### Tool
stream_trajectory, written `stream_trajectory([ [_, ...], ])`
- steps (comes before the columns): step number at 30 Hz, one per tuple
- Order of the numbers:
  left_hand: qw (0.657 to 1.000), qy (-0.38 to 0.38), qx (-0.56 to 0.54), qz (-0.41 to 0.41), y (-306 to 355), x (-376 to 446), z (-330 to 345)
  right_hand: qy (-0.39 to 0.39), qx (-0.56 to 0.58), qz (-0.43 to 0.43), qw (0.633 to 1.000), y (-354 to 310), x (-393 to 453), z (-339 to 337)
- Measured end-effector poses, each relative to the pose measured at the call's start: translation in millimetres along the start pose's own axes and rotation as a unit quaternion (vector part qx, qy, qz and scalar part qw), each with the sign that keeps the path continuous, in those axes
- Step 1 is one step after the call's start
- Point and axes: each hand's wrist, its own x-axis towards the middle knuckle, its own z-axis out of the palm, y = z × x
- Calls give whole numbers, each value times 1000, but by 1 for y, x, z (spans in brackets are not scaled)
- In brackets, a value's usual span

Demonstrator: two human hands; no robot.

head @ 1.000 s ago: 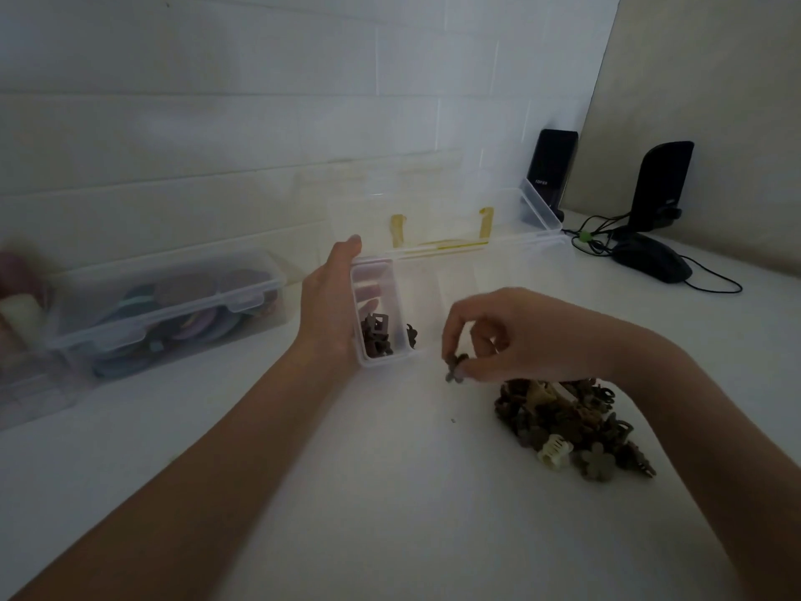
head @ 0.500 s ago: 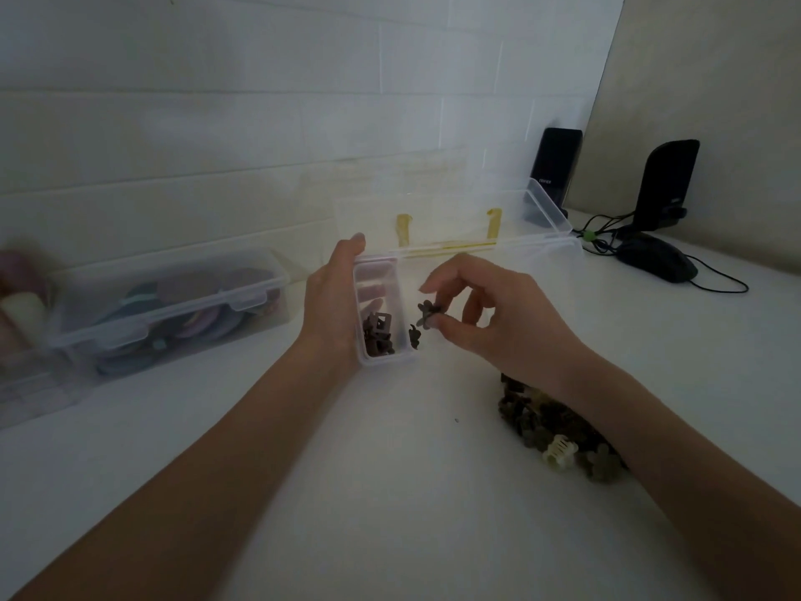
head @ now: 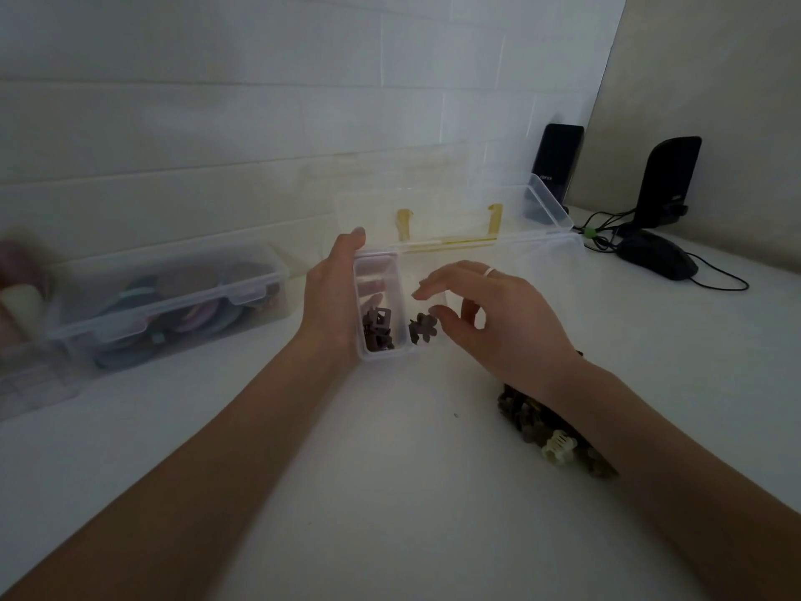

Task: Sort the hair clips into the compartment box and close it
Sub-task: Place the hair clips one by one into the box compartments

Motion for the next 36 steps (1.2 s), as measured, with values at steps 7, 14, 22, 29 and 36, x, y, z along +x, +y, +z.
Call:
stream_trajectory([
  [7,1000,-7,-8,-5,0,3,-1,-98,30,35,994,-6,5,-27],
  [14,1000,-5,-18,-11,1,1,0,-287,-36,102,952,7,7,-55],
  [22,1000,-10,-18,-16,1,3,-1,-329,-135,146,923,5,8,-59],
  [29,1000,-15,-19,-17,2,2,-2,-353,-175,192,899,8,5,-62],
  [36,999,-21,-19,-29,0,5,-2,-370,-33,165,914,8,7,-57],
])
